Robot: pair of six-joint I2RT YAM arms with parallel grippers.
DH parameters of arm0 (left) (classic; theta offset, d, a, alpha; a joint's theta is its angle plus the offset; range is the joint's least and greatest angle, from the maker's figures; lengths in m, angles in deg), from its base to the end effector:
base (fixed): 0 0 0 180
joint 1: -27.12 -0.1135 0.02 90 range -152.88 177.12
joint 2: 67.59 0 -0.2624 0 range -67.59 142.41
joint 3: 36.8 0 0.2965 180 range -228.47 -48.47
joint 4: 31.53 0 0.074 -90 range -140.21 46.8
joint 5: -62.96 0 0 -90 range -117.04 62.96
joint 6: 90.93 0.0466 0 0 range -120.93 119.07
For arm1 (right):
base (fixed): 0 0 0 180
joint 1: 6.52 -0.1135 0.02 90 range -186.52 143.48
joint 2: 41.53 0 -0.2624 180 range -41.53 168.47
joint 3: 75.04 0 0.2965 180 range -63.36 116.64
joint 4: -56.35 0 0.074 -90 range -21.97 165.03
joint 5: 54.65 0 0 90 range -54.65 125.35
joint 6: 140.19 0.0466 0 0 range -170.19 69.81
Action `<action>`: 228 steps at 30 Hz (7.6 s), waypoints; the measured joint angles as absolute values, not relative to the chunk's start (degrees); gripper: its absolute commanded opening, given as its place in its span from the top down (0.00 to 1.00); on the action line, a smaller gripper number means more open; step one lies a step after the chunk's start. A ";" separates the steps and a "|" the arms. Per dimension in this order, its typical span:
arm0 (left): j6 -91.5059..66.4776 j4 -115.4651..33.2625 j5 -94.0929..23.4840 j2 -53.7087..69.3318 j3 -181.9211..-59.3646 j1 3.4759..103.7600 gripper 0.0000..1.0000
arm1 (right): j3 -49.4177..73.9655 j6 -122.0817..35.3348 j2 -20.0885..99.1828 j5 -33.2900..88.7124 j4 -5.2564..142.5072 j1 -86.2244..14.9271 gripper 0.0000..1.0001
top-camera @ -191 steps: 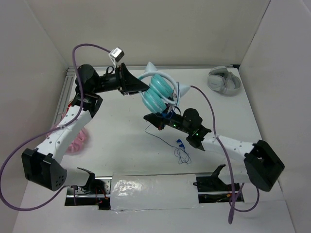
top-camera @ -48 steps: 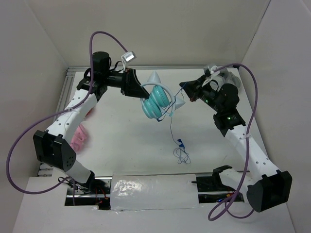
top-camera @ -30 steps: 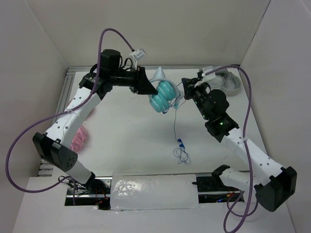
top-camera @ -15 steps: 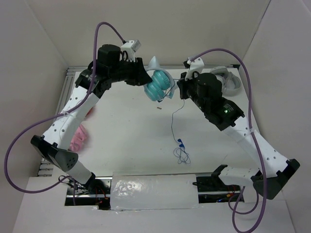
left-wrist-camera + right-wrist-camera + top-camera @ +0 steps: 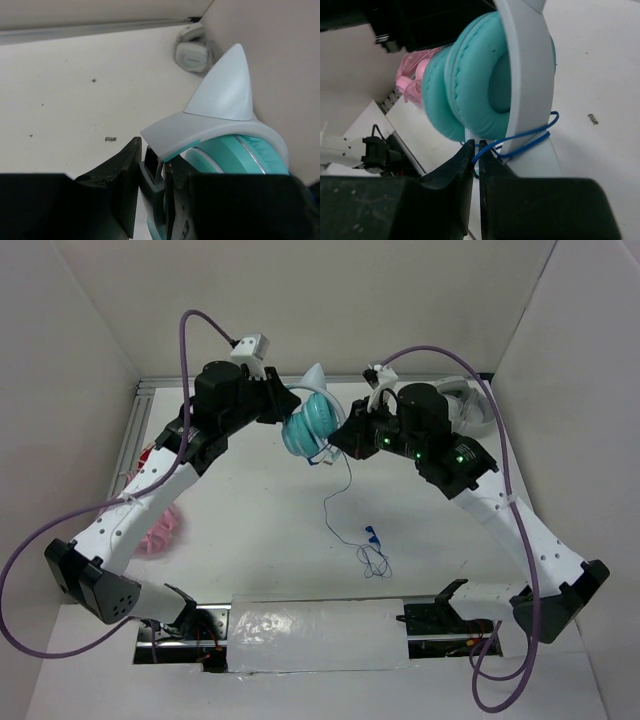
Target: Wrap the headphones
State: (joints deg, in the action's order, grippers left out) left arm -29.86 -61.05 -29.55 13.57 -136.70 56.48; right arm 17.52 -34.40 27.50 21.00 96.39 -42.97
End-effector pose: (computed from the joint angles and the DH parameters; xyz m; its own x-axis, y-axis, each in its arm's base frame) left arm 0.3292 -0.1875 0.4455 -0.3978 -0.3307 -0.8558 0.3827 0.7880 -0.4824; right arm 0.2442 0.1948 0.4430 -0.4286 0.0112 -0.9034 -0.6756 0.6600 0.3287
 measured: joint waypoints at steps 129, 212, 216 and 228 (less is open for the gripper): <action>-47.15 -52.59 -48.30 -3.02 -123.41 55.28 1.00 | 15.88 -52.21 48.13 -9.64 76.87 -19.45 1.00; -52.96 -61.38 -30.66 5.68 -146.36 52.66 1.00 | -19.11 -41.67 52.70 29.64 38.93 -52.74 1.00; -51.68 -60.22 -34.68 3.28 -146.29 52.11 1.00 | -20.40 -37.33 52.68 27.82 39.58 -43.56 1.00; -49.05 -60.61 -46.07 1.66 -142.67 45.53 1.00 | -13.95 -42.40 50.41 10.62 54.31 -20.28 1.00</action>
State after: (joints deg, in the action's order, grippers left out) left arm -49.05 -60.61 -46.07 1.66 -142.67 45.53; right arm -13.95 -42.40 50.41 10.62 54.31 -20.28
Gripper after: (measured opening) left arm 0.262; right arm 0.007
